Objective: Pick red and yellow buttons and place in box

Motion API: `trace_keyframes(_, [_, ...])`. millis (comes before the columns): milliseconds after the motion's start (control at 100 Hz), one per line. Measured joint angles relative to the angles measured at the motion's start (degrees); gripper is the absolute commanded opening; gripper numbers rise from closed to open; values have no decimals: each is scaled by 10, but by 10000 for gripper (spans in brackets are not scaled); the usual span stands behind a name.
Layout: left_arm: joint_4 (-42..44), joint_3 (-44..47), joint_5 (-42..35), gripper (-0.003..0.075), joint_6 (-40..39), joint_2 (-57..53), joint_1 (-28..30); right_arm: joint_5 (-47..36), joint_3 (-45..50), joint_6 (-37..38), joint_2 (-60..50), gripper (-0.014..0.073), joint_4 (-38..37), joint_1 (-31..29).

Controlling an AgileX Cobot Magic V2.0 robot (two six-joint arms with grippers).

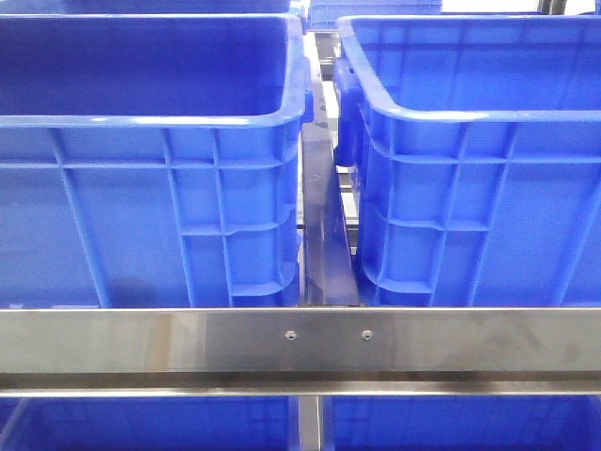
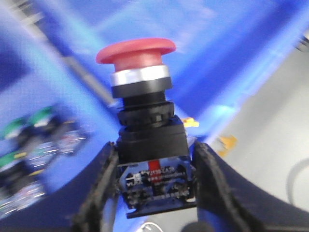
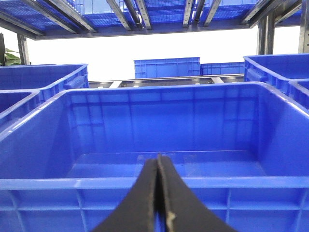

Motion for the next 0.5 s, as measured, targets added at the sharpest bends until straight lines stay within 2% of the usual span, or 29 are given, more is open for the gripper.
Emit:
trace_keyframes(160, [0, 0, 1, -19, 2, 0, -40, -1, 0, 0, 0, -68, 0, 0])
trace_keyframes(320, [0, 0, 1, -19, 7, 0, -45, 6, -8, 2, 0, -68, 20, 0])
trace_keyframes(420, [0, 0, 1, -19, 7, 0, -45, 47, -51, 2, 0, -68, 48, 0])
trace_keyframes(500, [0, 0, 1, -19, 7, 0, -45, 110, -101, 3, 0, -68, 69, 0])
